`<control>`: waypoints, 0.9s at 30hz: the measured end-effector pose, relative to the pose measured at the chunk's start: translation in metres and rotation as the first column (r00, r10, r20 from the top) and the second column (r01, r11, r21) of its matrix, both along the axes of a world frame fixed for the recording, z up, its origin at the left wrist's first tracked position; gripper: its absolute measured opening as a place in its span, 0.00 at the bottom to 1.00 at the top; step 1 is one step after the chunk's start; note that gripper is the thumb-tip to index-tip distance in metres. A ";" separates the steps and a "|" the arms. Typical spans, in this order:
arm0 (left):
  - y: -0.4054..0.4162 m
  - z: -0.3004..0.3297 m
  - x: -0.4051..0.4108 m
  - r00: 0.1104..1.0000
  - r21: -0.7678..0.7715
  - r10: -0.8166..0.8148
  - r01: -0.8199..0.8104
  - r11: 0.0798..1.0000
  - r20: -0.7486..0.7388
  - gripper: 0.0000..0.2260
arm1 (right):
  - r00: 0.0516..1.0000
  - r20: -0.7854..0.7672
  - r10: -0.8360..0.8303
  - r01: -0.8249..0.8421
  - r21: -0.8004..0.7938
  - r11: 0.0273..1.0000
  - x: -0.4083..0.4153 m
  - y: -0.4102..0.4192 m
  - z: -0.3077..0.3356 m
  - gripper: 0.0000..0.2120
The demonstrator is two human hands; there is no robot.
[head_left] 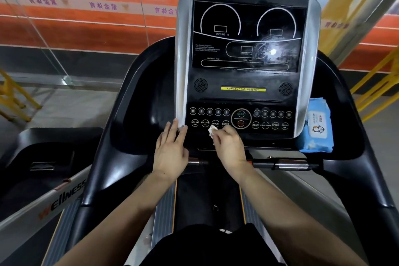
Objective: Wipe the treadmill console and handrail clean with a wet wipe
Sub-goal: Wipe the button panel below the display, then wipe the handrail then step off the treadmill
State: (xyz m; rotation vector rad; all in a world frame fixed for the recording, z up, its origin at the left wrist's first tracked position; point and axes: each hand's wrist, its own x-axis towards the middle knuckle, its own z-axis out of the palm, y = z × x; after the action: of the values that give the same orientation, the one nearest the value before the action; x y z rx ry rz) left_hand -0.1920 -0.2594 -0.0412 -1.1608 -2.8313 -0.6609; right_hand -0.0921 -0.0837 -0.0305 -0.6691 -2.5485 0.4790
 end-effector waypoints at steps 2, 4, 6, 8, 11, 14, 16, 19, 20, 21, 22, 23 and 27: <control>0.007 0.002 0.006 0.999 0.002 0.033 -0.033 0.999 -0.014 0.32 | 0.997 -0.012 -0.072 0.072 -0.019 0.997 0.015 0.020 0.000 0.08; 0.016 0.005 0.014 0.998 0.005 0.063 -0.063 0.998 -0.020 0.31 | 0.986 -0.040 -0.165 0.162 -0.055 0.985 0.030 0.041 0.000 0.09; 0.027 0.009 0.024 0.997 0.001 0.058 -0.058 0.998 -0.043 0.31 | 0.970 -0.073 -0.231 0.226 -0.075 0.971 0.046 0.061 0.001 0.09; 0.038 0.011 0.034 0.998 0.005 0.029 -0.029 1.000 -0.063 0.30 | 0.958 -0.095 -0.269 0.263 -0.077 0.962 0.061 0.079 0.001 0.08; 0.056 0.013 0.051 0.999 0.016 -0.025 0.026 1.000 -0.044 0.30 | 0.940 -0.091 -0.330 0.322 -0.090 0.942 0.079 0.103 0.002 0.10; 0.073 0.014 0.068 0.997 0.000 -0.072 0.072 0.997 -0.035 0.30 | 0.923 -0.048 -0.381 0.373 -0.116 0.920 0.098 0.126 0.004 0.09; 0.083 0.016 0.080 0.997 -0.002 -0.078 0.078 0.997 -0.020 0.30 | 0.917 -0.014 -0.398 0.392 -0.151 0.908 0.112 0.142 0.006 0.10; 0.097 0.018 0.099 0.997 0.006 -0.079 0.079 0.997 0.014 0.29 | 0.911 0.050 -0.410 0.412 -0.194 0.890 0.128 0.165 0.011 0.10; 0.102 0.019 0.106 0.997 0.006 -0.078 0.078 0.997 0.024 0.28 | 0.910 0.070 -0.409 0.415 -0.208 0.886 0.131 0.169 0.013 0.10; 0.107 0.021 0.114 0.996 0.006 -0.078 0.077 0.997 0.032 0.28 | 0.911 0.085 -0.404 0.412 -0.227 0.882 0.134 0.172 0.014 0.10; 0.111 0.022 0.121 0.996 0.008 -0.076 0.076 0.997 0.036 0.28 | 0.915 0.096 -0.391 0.403 -0.243 0.882 0.137 0.172 0.014 0.10; 0.114 0.023 0.128 0.996 0.016 -0.075 0.074 0.997 0.040 0.27 | 0.922 0.100 -0.375 0.388 -0.253 0.886 0.141 0.172 0.013 0.10; 0.125 0.025 0.155 0.995 0.053 -0.092 0.090 0.995 0.046 0.27 | 0.938 0.008 -0.348 0.335 -0.289 0.897 0.166 0.158 0.009 0.08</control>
State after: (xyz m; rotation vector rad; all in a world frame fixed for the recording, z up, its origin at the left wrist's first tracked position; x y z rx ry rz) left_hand -0.0369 -0.1349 -0.0163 -1.2892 -2.7968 -0.7725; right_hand 0.0741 0.0746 -0.0211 -1.1733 -2.2699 0.7343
